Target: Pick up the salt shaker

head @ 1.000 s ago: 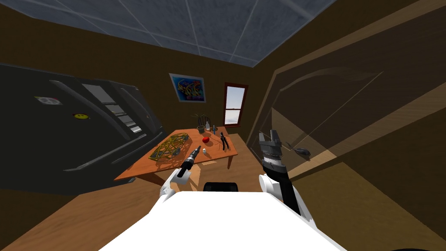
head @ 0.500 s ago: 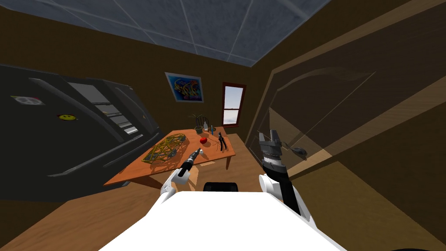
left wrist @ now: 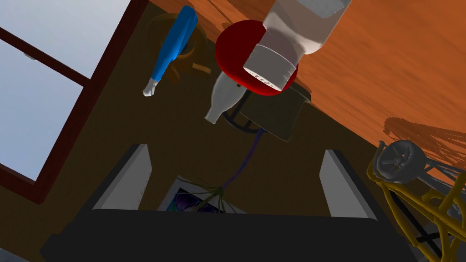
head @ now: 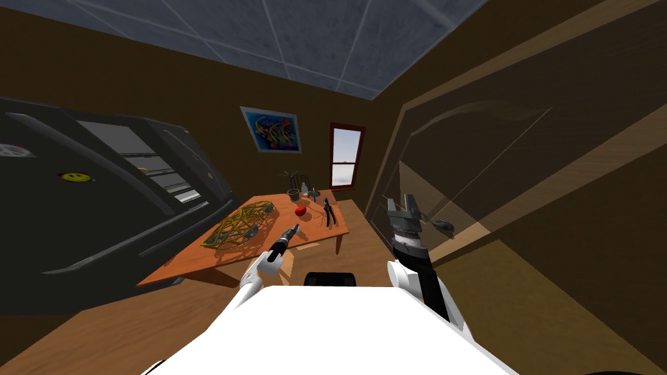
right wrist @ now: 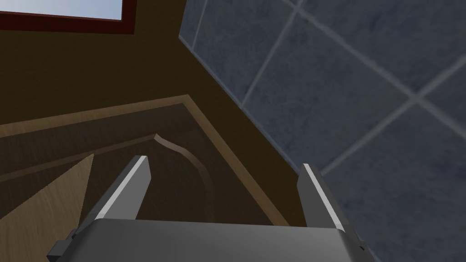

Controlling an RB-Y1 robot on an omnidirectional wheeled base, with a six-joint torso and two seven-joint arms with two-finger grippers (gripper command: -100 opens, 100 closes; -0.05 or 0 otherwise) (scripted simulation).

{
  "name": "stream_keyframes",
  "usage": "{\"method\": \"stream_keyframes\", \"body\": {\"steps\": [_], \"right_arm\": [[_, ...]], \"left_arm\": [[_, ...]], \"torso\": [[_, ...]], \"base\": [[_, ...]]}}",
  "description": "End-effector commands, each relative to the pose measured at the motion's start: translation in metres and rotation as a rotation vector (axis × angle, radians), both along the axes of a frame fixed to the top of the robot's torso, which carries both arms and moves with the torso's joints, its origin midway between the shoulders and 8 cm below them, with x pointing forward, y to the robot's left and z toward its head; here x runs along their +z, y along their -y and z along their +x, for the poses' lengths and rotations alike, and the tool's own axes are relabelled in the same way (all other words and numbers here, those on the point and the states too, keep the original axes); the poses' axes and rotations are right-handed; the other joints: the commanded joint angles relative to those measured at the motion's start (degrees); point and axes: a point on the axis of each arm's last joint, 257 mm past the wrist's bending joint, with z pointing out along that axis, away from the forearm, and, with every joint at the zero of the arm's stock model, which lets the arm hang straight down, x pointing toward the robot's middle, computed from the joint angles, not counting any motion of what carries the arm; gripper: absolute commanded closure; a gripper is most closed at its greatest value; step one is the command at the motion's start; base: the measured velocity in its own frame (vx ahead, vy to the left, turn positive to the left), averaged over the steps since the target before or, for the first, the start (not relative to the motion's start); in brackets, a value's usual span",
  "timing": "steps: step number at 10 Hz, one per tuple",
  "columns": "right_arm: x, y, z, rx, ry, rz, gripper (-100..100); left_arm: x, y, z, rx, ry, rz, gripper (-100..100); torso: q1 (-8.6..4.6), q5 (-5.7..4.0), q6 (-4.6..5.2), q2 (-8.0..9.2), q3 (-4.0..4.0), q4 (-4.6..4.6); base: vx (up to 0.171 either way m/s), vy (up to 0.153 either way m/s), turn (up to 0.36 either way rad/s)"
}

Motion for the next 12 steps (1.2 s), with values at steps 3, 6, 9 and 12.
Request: {"method": "stream_keyframes", "body": {"steps": [3, 6, 9, 12], "right_arm": [[0.0, 0.0, 0.0, 0.0, 0.0, 0.0, 0], [0.0, 0.0, 0.0, 0.0, 0.0, 0.0, 0], [0.0, 0.0, 0.0, 0.0, 0.0, 0.0, 0], [0.0, 0.0, 0.0, 0.0, 0.0, 0.0, 0]], "left_arm": [[-0.029, -0.022, -0.006, 0.005, -0.094, 0.085, -100], [-0.043, -0.033, -0.012, 0.01, -0.138, 0.117, -100], [-0.057, -0.053, -0.019, 0.015, -0.199, 0.176, -100], [-0.067, -0.071, -0.026, 0.02, -0.249, 0.225, -100]], "torso": [[0.01, 0.0, 0.0, 0.02, 0.01, 0.0], [0.0, -0.01, -0.01, 0.0, 0.0, 0.0], [-0.03, -0.01, -0.01, -0.01, -0.01, 0.0], [0.05, 0.0, -0.02, 0.05, 0.03, 0.01]], "base": [[0.03, -0.06, -0.045], [0.031, -0.055, -0.025], [0.033, -0.056, -0.034], [0.021, -0.04, -0.026]]}}
